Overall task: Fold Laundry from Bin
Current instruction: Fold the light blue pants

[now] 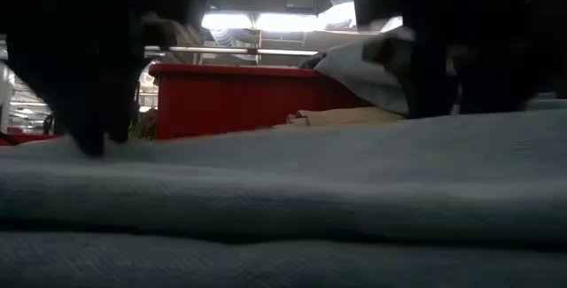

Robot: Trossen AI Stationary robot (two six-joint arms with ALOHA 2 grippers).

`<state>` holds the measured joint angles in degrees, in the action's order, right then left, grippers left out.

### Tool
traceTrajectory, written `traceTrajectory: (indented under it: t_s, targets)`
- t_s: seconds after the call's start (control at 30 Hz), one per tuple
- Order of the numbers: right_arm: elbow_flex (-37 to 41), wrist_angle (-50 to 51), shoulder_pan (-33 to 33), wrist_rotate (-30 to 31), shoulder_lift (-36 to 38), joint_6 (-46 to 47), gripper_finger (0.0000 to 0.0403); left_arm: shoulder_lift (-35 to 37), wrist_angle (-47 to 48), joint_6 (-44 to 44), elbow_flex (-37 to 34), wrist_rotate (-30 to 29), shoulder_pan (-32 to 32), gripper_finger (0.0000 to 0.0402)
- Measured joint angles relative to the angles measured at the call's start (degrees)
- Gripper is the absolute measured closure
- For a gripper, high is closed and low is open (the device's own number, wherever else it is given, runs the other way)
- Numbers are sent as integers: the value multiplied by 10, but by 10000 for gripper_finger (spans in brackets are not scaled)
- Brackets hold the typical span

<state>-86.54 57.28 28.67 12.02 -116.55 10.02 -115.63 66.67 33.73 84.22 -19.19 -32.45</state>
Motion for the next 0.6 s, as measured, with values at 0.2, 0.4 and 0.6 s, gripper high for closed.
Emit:
traceTrajectory:
  t_s: [0.2, 0.4, 0.6]
  targets:
    - [-1, 56, -24, 12, -43, 1, 251, 0, -47, 3, -72, 3, 15, 273]
    - [-2, 72, -52, 12, -47, 1, 251, 4, -62, 9, -97, -3, 13, 273]
    - [-22, 101, -57, 4, -46, 0, 251, -1, -7, 17, -57, 13, 1, 273]
